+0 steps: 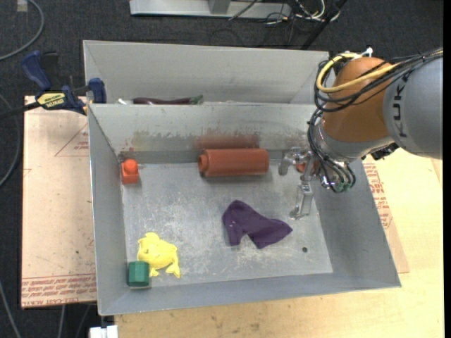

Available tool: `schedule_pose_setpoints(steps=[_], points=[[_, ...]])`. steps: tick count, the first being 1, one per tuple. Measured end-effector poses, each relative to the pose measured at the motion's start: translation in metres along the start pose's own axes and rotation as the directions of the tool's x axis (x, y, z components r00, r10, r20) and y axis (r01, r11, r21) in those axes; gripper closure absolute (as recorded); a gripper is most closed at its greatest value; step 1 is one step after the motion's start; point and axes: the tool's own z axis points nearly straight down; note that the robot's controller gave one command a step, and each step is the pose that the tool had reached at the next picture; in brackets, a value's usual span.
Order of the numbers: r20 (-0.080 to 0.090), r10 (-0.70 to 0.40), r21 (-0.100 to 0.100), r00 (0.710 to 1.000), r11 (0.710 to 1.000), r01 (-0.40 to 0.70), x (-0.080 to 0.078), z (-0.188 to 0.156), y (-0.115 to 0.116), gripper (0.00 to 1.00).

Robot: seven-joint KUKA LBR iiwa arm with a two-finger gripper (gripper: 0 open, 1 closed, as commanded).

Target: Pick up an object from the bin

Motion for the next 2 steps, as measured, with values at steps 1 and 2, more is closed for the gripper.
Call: schedule_pose_setpoints(steps=[1, 2], points=[[0.000, 0.000, 0.000, 1.000, 1.000, 0.000, 0.000, 0.000, 0.000, 0.00], [0.007, -0.043, 0.004, 0.999, 0.999, 0.043, 0.006, 0.009, 0.011, 0.00]])
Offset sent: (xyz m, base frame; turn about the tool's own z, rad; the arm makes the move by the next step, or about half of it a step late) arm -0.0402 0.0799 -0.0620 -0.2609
